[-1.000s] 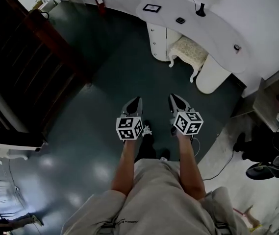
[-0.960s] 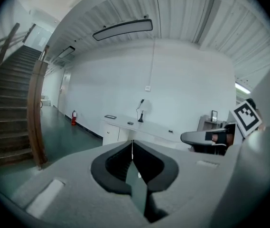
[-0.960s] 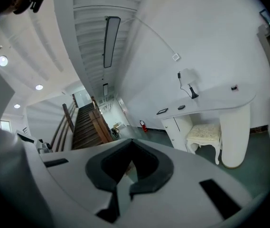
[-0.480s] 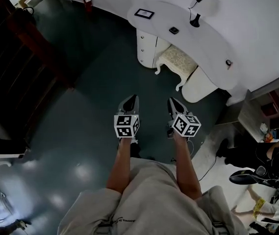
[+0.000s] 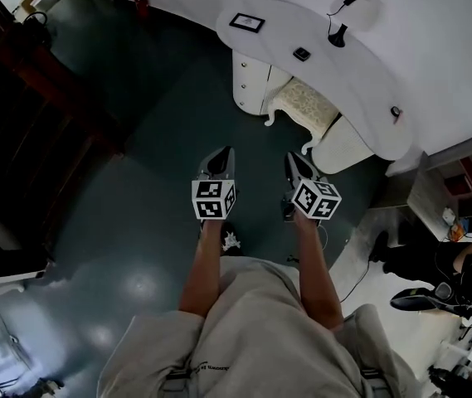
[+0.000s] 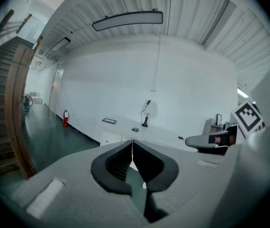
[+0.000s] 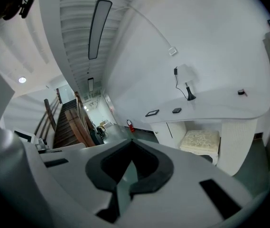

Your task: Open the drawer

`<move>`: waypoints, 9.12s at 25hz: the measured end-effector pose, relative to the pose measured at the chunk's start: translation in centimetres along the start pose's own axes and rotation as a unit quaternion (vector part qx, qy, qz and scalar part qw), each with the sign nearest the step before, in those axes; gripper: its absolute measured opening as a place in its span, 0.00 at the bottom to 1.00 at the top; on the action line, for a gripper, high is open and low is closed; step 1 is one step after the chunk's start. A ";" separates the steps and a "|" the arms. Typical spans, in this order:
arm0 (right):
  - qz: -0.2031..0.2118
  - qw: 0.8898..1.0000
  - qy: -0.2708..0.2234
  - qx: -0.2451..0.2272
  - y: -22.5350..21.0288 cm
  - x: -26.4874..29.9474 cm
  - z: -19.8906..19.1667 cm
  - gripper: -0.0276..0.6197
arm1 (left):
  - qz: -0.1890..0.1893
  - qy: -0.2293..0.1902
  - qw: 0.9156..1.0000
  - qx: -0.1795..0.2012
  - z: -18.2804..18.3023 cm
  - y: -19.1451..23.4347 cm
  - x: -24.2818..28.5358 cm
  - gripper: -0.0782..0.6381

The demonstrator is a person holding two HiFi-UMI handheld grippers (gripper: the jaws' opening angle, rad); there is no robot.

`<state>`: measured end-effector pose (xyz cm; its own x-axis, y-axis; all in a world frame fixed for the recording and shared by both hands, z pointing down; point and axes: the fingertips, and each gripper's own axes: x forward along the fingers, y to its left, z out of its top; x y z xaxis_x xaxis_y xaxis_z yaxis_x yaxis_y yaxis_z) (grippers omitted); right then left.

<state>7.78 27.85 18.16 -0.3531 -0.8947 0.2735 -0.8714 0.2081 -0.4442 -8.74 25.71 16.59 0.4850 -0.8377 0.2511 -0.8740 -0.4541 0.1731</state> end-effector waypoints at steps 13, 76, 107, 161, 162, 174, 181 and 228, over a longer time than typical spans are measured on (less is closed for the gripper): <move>-0.029 0.999 0.015 -0.028 2.1 4.9 -2.0 0.06 | -0.060 0.004 0.998 0.031 0.0 3.9 1.4 0.12; 0.021 0.978 0.122 -0.165 -19.9 50.5 -3.2 0.07 | -0.032 0.154 0.987 -0.024 -14.4 22.5 43.8 0.12; -0.001 0.966 0.034 -0.257 -35.8 67.3 -23.2 0.07 | -0.121 0.069 0.983 0.122 -47.5 33.0 68.0 0.12; -0.055 0.967 -0.022 -0.249 -38.4 67.8 -22.4 0.07 | -0.118 0.034 0.988 0.090 -59.1 33.8 79.9 0.26; -0.057 0.967 -0.023 -0.247 -38.5 67.8 -22.4 0.07 | -0.114 0.036 0.990 0.078 -59.1 33.9 79.9 0.26; -0.063 0.967 -0.040 -0.242 -38.4 67.2 -21.2 0.07 | -0.124 0.017 0.990 0.069 -59.5 34.3 77.9 0.25; -0.051 0.965 -0.039 -0.254 -36.6 67.7 -21.7 0.07 | -0.125 0.030 0.988 0.080 -60.0 34.6 77.0 0.25; -0.005 0.993 -0.058 -0.100 -35.9 66.9 -21.5 0.06 | -0.121 0.066 0.987 0.088 -61.3 35.9 71.7 0.25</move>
<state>8.09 -31.02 70.71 -0.3122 -0.9343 0.1723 -0.9293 0.2626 -0.2599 -3.44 -32.09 99.16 0.6700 -0.6565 0.3467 -0.7183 -0.6913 0.0791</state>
